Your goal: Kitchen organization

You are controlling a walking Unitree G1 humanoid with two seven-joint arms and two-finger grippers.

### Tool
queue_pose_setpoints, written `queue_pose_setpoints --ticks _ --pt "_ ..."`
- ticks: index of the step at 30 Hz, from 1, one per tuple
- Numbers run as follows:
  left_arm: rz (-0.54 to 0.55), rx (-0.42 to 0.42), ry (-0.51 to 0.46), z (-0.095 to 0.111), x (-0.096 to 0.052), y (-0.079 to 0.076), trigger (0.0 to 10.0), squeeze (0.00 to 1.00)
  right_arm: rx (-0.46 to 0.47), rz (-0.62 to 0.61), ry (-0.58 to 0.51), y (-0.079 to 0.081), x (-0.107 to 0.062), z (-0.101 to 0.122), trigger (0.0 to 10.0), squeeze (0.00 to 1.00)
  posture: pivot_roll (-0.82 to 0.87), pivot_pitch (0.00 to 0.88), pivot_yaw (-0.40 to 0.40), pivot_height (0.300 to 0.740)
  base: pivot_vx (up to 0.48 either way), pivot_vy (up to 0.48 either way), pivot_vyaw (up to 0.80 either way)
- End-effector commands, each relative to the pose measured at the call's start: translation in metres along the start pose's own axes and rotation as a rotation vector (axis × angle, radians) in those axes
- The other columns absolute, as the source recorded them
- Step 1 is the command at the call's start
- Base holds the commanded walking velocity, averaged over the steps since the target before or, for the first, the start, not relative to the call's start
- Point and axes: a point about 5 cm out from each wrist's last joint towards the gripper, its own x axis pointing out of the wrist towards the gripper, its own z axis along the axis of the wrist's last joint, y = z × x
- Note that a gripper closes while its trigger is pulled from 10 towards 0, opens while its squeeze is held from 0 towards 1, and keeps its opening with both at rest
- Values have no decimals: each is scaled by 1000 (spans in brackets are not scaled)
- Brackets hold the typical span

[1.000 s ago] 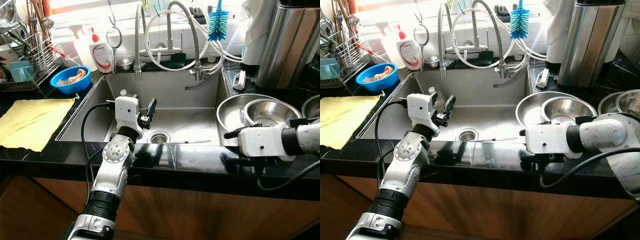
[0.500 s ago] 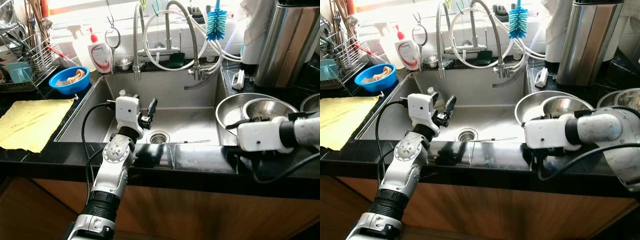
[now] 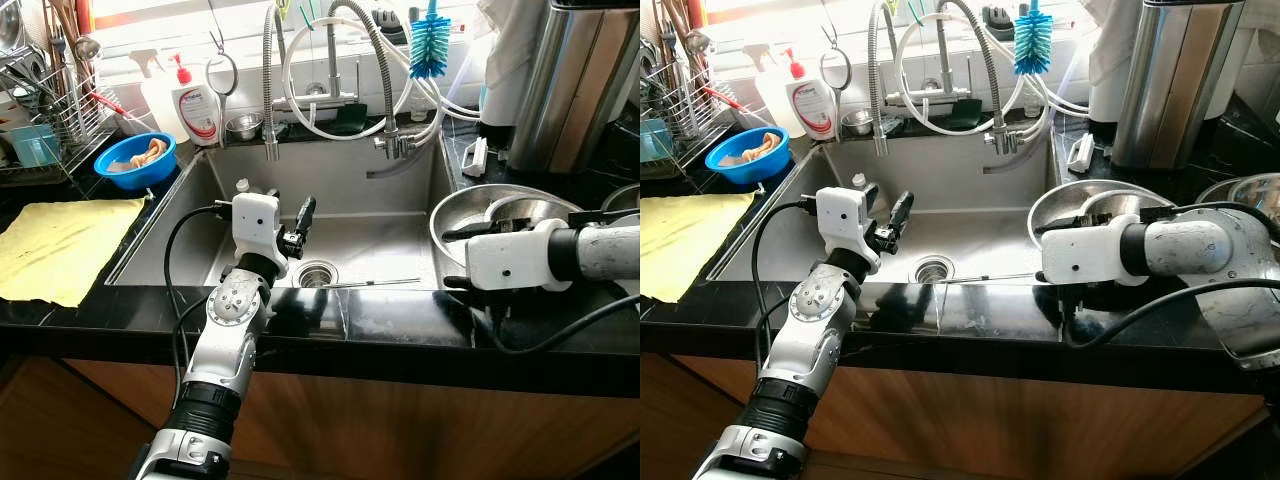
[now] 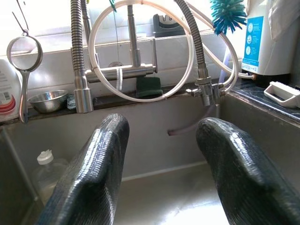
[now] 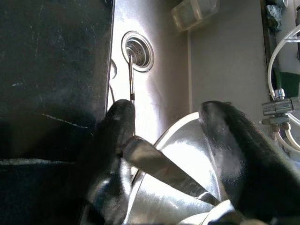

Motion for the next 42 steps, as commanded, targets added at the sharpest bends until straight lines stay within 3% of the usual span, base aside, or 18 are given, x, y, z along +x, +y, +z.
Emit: queue_pose_setpoints --ticks 1,22,27,28,29,30,40,41,42 --pt "12 7 -10 5 1 5 10000 0 -23 7 -22 -2 1 6 0 0 -202 0 181 740 0 0 0" --pt "25 12 -19 7 2 6 10000 0 -49 -65 -29 -11 2 8 0 0 -200 0 177 740 0 0 0" --pt "30 12 -23 7 2 7 10000 0 -98 -178 -59 -25 1 15 0 0 -201 0 174 740 0 0 0" --pt "31 11 -24 7 2 7 10000 0 -106 -195 -59 -27 1 16 863 0 -201 0 174 740 0 0 0" --pt "31 10 -24 7 2 7 10000 0 -112 -206 -59 -29 1 17 863 0 -201 0 174 740 0 0 0" --pt "31 10 -24 7 2 7 10000 0 -122 -238 -56 -32 1 17 4824 0 -200 0 173 740 0 0 0" --pt "32 9 -24 7 2 7 10000 0 -143 -296 -50 -39 1 17 4941 0 -200 0 173 740 0 0 0" --pt "35 8 -25 7 2 7 10000 0 -174 -340 -27 -43 1 16 10000 0 -202 0 169 740 0 0 0" --pt "37 7 -27 7 2 7 10000 0 -212 -387 -14 -48 1 17 10000 0 -202 0 169 740 0 0 0"
